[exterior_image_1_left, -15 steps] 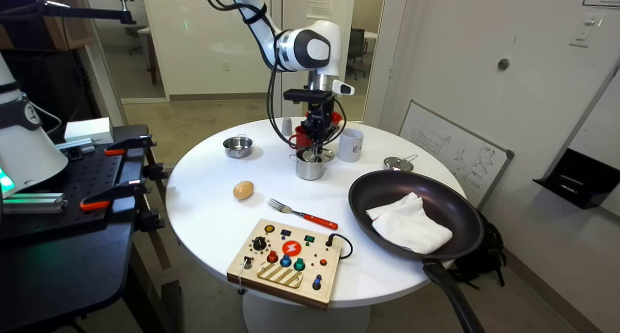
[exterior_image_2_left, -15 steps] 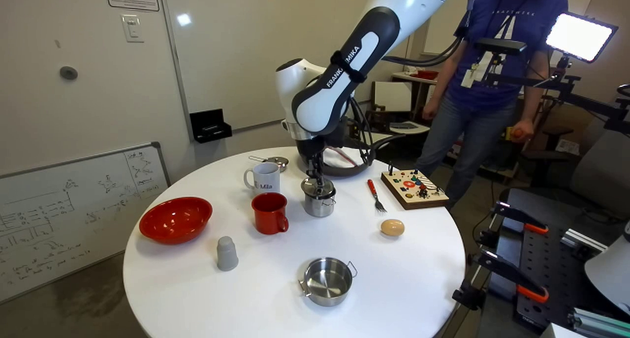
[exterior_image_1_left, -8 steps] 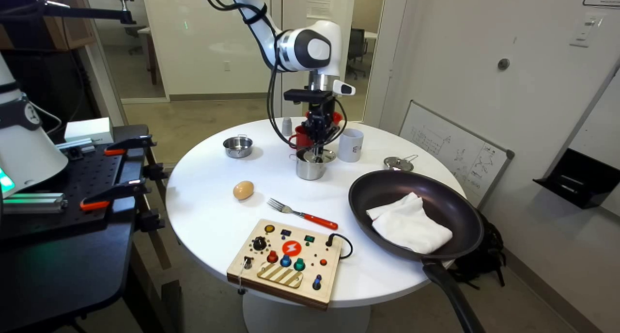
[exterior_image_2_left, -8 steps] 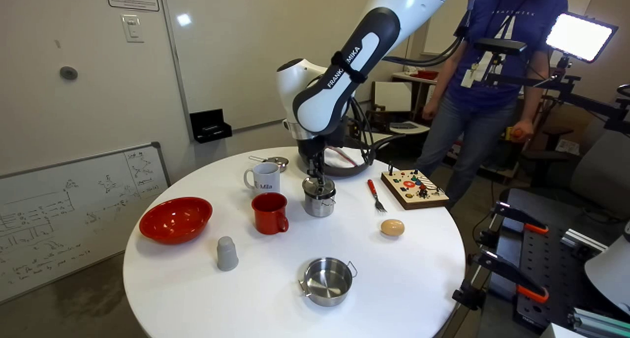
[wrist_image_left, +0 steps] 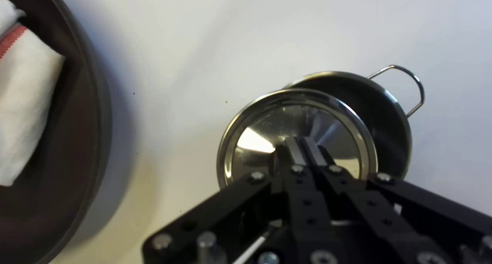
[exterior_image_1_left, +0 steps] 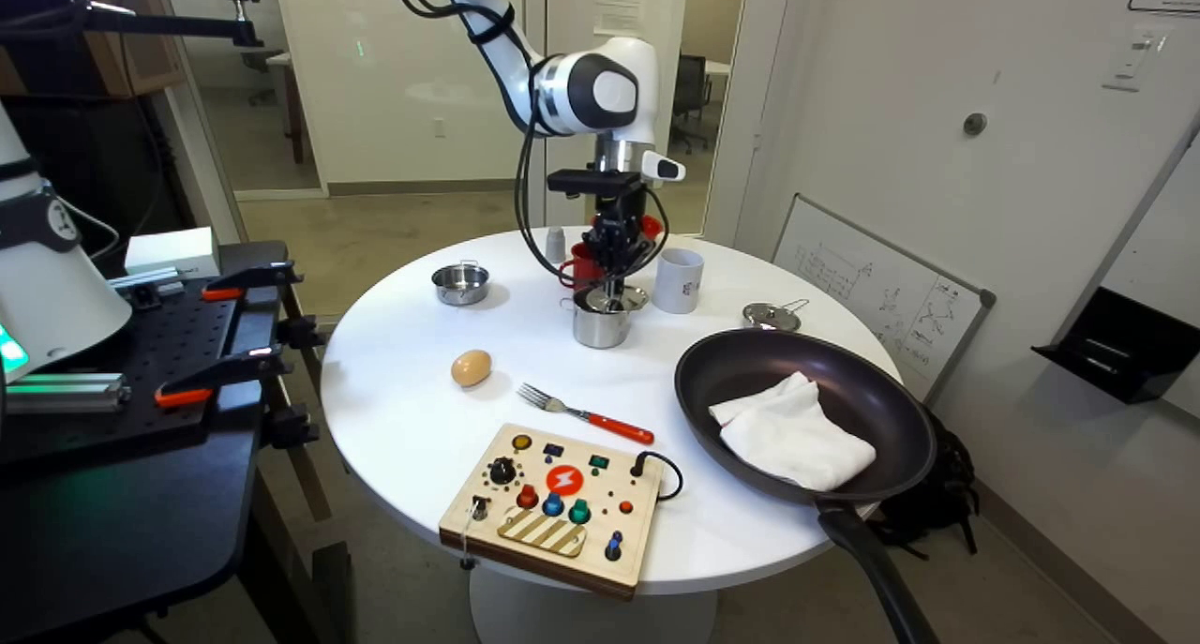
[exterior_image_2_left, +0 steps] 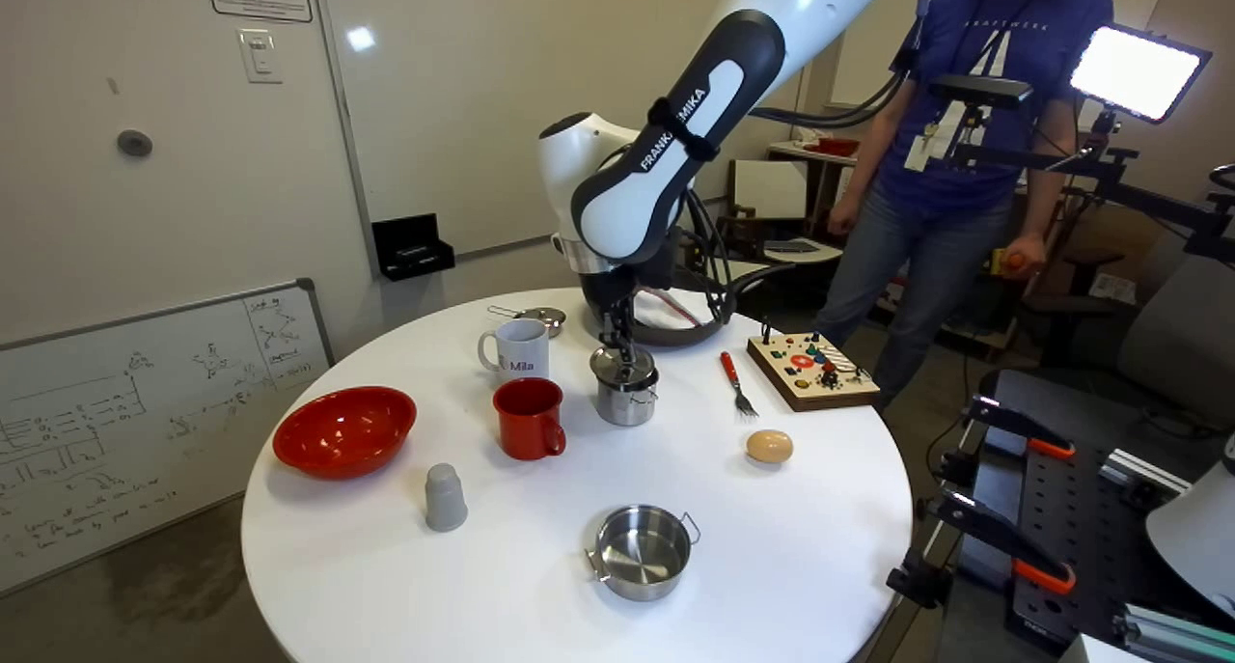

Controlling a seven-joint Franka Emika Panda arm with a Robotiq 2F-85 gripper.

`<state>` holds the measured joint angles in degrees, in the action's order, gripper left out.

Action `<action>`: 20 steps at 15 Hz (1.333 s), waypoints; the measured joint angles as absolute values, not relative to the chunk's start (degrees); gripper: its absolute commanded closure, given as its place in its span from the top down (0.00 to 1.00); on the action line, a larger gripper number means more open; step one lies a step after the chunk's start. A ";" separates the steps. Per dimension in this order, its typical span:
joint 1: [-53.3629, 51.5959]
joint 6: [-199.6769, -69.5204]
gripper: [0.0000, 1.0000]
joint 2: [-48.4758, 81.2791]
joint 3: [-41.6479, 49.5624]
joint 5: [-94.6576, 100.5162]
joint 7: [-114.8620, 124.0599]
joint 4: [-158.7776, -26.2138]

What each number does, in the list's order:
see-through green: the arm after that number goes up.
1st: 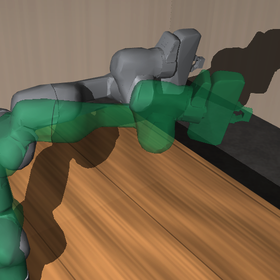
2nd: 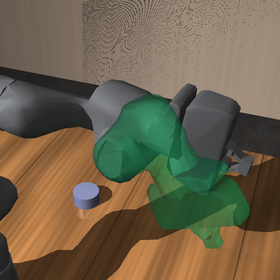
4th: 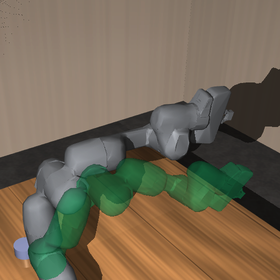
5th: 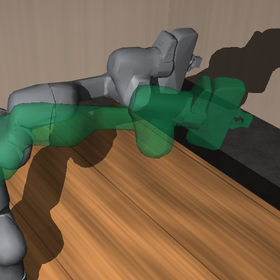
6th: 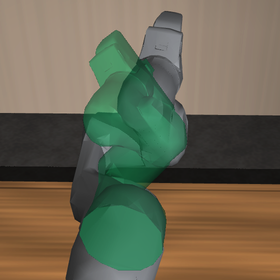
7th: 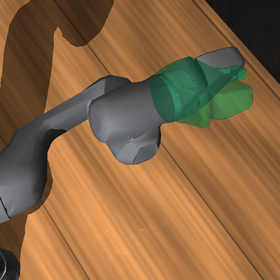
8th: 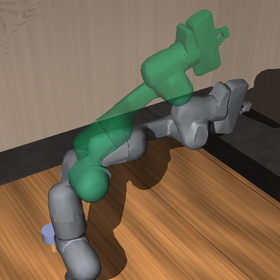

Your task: Put the silver lid on the silver pot in the middle

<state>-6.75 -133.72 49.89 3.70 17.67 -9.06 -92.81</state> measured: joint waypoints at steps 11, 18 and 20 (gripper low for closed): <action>-7.93 -133.72 0.04 48.26 3.84 17.81 -5.50 -95.65; -7.93 -133.59 0.37 48.25 3.85 18.00 -5.50 -95.97; -7.94 -133.50 0.50 48.25 3.86 18.24 -5.50 -95.98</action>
